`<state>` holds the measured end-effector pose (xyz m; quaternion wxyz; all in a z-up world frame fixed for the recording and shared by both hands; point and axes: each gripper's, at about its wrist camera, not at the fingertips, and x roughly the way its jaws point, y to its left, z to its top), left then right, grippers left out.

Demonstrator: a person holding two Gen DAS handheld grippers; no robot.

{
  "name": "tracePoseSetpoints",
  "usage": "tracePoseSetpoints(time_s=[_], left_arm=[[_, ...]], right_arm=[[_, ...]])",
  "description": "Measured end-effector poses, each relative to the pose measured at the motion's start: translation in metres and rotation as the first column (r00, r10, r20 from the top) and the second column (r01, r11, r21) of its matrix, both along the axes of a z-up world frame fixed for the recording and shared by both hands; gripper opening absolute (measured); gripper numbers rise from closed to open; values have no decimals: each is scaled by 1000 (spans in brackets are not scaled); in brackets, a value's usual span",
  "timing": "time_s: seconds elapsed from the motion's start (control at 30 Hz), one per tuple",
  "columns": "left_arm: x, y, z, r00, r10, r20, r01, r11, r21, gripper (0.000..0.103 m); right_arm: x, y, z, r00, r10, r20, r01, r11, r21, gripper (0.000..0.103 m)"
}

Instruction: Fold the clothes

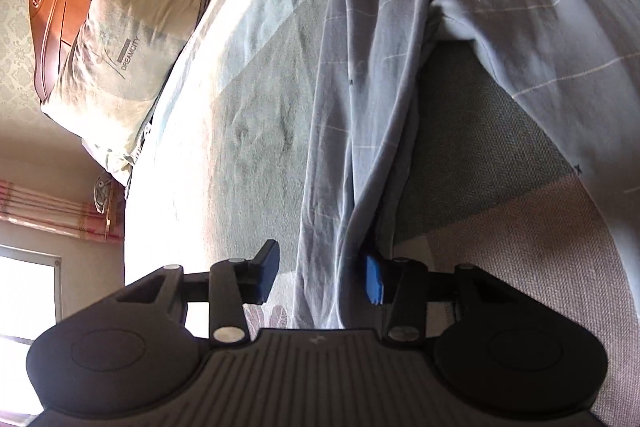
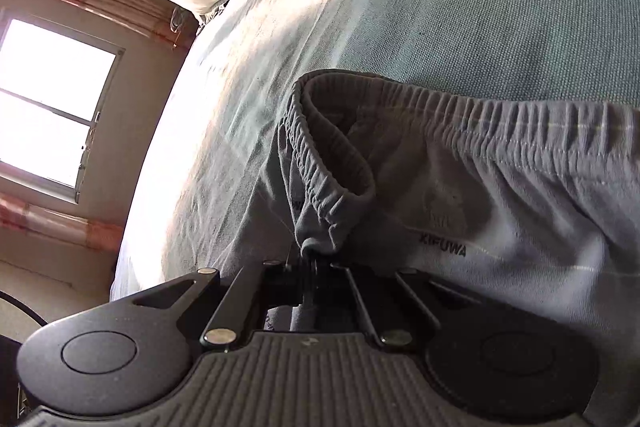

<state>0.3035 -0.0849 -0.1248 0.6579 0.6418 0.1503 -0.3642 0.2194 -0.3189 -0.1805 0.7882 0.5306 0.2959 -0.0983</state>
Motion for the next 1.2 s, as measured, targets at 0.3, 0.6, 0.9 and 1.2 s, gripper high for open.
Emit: tracePoseSetpoints(time_s=[0.3, 0.6, 0.9, 1.2], left_arm=[[-14, 10, 7, 991, -110, -80, 112, 994, 19, 0], [-29, 21, 41, 972, -138, -192, 141, 990, 1, 0], [-61, 16, 74, 903, -221, -368, 225, 974, -34, 0], [-100, 5, 102, 727, -384, -569, 387, 914, -123, 0]], right_arm=[[-2, 0, 11, 999, 21, -39, -23, 999, -31, 4], [-17, -4, 52, 992, 96, -82, -103, 991, -88, 4], [-36, -16, 89, 964, 221, -149, -242, 959, -144, 4], [-50, -37, 105, 909, 310, -278, -367, 912, -185, 4]])
